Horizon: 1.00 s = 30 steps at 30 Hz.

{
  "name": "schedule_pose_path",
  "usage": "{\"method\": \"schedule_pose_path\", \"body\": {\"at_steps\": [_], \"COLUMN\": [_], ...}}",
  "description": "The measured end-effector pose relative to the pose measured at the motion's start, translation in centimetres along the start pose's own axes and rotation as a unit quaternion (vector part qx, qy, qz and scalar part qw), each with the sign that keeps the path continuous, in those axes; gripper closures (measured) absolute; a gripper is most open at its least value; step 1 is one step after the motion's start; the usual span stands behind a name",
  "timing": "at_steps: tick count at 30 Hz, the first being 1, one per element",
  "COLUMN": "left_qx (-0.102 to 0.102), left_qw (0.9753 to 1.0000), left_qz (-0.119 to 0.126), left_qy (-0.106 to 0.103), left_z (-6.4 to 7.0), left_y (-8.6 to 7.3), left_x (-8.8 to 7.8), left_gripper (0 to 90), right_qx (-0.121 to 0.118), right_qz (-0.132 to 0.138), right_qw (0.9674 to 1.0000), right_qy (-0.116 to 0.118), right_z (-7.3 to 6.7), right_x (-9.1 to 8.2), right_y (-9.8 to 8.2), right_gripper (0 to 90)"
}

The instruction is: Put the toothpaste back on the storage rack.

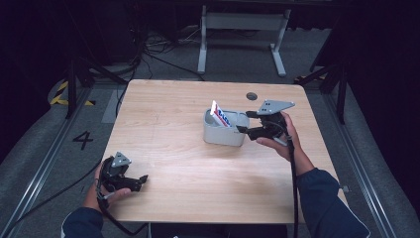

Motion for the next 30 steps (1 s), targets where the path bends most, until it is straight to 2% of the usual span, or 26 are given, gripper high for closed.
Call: {"method": "schedule_pose_path", "body": {"at_steps": [4, 12, 16, 18, 23, 26, 30], "left_qx": [0.002, 0.001, 0.0, 0.0, 0.0, 0.0, 0.0], "left_qw": [1.0, 1.0, 1.0, 1.0, 1.0, 1.0, 1.0], "left_qz": [0.0, 0.0, 0.0, 0.001, 0.001, 0.001, 0.001], "left_qy": [0.001, 0.001, 0.001, 0.001, 0.001, 0.001, 0.001], "left_z": [0.0, 0.0, 0.0, 0.0, 0.0, 0.0, 0.0], "left_y": [0.0, 0.0, 0.0, 0.0, 0.0, 0.0, 0.0], "left_x": [0.0, 0.0, 0.0, 0.0, 0.0, 0.0, 0.0], "left_gripper": [0.4, 0.4, 0.4, 0.5, 0.4, 0.5, 0.5], "right_qx": [-0.011, -0.028, -0.026, -0.029, -0.018, -0.01, -0.015], "right_qz": [0.0, -0.017, -0.023, -0.03, -0.043, -0.048, -0.057], "right_qw": [0.9999, 0.9994, 0.9993, 0.9988, 0.9979, 0.9981, 0.9972], "right_qy": [-0.002, -0.011, -0.015, -0.024, -0.045, -0.038, -0.045], "right_z": [-0.1, -0.3, -0.1, 0.2, 0.9, 0.8, 0.7], "right_x": [-1.0, -2.4, -2.8, -2.9, -3.4, -3.6, -3.9], "right_y": [-0.2, -1.5, -2.4, -2.9, -4.3, -5.1, -6.2], "right_gripper": [35.2, 33.5, 33.3, 32.2, 29.6, 28.6, 28.6]}}
Point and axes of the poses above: each handheld gripper's, and its own axes: x roughly forward along the jaws, y roughly out of its top, z roughly to its right, the point moved 10 cm from there along x, roughly forward along the jaws, and after that the axes turned 4 degrees about x, right-handed, at the moved point
